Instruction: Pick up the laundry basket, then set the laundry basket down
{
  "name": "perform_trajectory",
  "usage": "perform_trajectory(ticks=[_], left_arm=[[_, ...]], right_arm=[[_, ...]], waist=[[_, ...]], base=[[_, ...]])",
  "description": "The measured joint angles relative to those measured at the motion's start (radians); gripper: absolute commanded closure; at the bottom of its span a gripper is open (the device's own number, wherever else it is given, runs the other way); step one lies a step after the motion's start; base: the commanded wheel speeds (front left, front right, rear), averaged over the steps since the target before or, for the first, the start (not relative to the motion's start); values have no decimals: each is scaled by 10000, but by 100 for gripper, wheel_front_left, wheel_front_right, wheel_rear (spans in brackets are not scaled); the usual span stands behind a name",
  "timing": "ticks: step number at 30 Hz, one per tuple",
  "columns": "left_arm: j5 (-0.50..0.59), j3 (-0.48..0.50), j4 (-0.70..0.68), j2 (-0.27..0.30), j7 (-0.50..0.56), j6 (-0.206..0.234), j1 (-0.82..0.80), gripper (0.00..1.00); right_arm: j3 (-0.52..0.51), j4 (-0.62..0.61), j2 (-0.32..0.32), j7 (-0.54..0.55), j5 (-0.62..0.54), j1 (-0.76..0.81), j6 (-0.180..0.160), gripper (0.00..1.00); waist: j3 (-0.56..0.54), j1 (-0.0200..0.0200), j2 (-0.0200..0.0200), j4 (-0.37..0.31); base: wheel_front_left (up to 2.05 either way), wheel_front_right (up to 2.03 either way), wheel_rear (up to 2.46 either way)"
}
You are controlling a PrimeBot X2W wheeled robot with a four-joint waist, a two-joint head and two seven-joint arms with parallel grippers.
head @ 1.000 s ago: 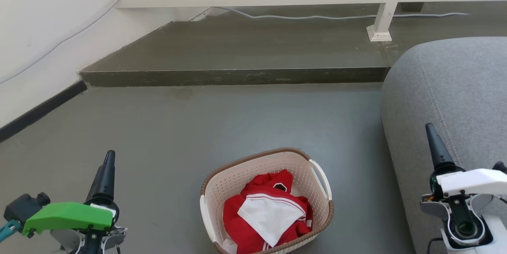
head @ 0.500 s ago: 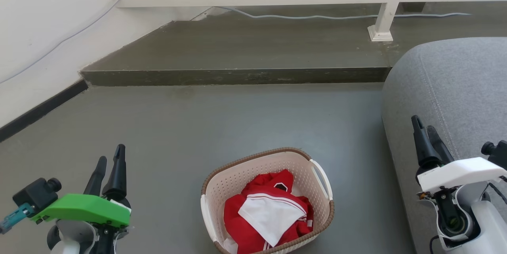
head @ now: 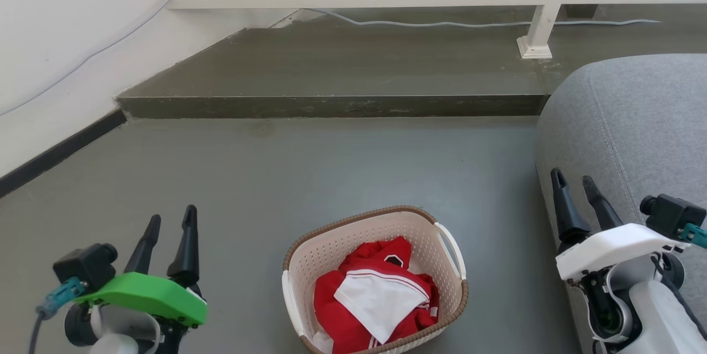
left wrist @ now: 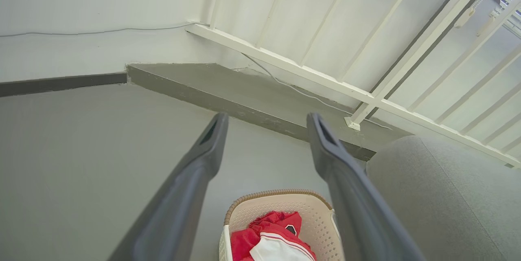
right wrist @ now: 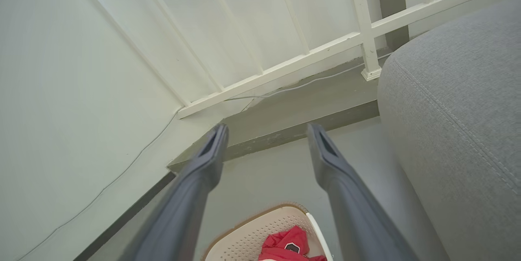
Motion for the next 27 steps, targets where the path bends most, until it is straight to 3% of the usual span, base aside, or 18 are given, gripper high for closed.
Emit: perform_trajectory(ticks=[27], left_arm=[[3390, -1034, 318, 92, -813, 531, -1, 0]], right_arm=[[669, 63, 15, -905, -3446, 90, -541, 0]], waist=[[31, 0, 0, 41]], base=[[0, 0, 0]])
